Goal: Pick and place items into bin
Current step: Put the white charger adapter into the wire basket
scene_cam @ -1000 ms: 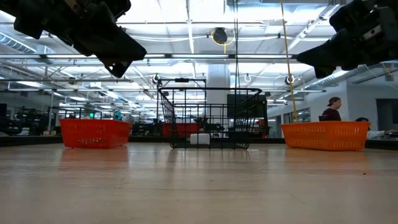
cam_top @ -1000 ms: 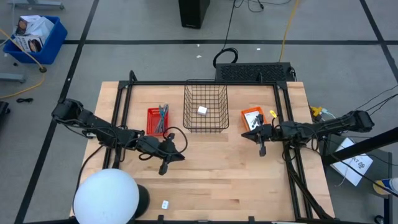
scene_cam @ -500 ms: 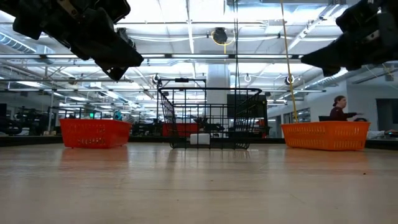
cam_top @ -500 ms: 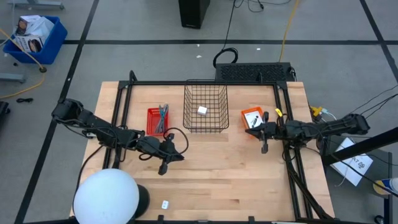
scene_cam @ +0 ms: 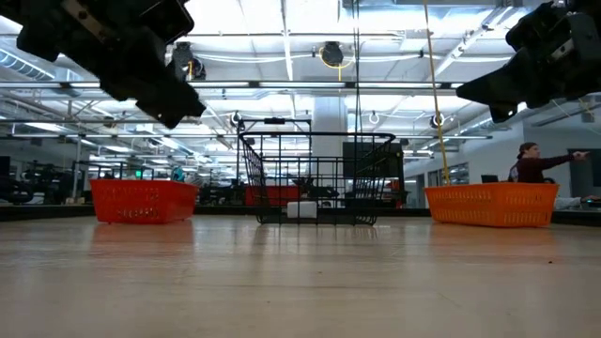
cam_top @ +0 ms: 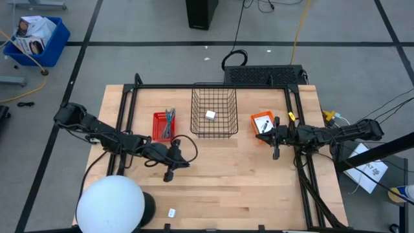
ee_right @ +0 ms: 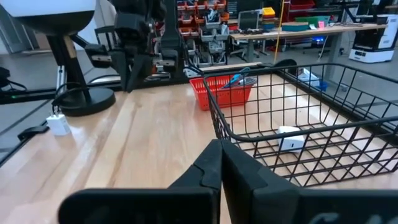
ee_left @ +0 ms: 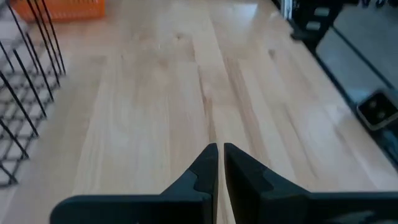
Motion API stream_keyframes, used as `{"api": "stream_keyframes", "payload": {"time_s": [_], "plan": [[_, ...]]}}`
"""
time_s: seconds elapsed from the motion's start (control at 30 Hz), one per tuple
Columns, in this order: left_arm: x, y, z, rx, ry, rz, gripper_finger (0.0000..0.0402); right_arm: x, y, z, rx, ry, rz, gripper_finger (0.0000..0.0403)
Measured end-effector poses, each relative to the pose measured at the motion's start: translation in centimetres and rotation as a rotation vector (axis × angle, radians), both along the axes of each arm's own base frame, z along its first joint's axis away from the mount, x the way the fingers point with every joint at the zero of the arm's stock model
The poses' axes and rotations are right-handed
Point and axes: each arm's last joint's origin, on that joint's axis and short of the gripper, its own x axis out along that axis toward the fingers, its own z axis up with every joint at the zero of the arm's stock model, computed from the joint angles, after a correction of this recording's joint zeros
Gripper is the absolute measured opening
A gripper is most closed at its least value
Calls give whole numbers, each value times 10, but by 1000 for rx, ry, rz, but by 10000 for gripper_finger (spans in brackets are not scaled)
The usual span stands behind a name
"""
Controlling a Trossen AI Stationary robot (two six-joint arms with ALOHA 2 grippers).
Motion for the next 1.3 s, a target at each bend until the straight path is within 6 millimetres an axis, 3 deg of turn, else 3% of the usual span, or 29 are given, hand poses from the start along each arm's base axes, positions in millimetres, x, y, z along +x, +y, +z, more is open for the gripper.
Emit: {"api": "stream_keyframes", "payload": {"time_s": [0.23,0.33,0.63,0.87,1.03,1.2,1.3], "plan": [[-4,-1,-6,-29,83,-54,30,0,0,0,-3,1,0,0],[-5,-6,-6,-22,77,-167,31,0,0,0,-4,2,0,0],[-2,-19,8,26,-161,-497,31,0,0,0,-5,2,0,0],[1,-5,13,-11,-251,-689,30,0,0,0,-5,2,0,0],[3,7,12,-26,-247,-714,30,0,0,0,-5,2,0,0],[7,18,11,-48,-190,-548,30,0,0,0,-5,2,0,0],[7,22,10,-40,-201,-592,30,0,0,0,-5,2,0,0]]}}
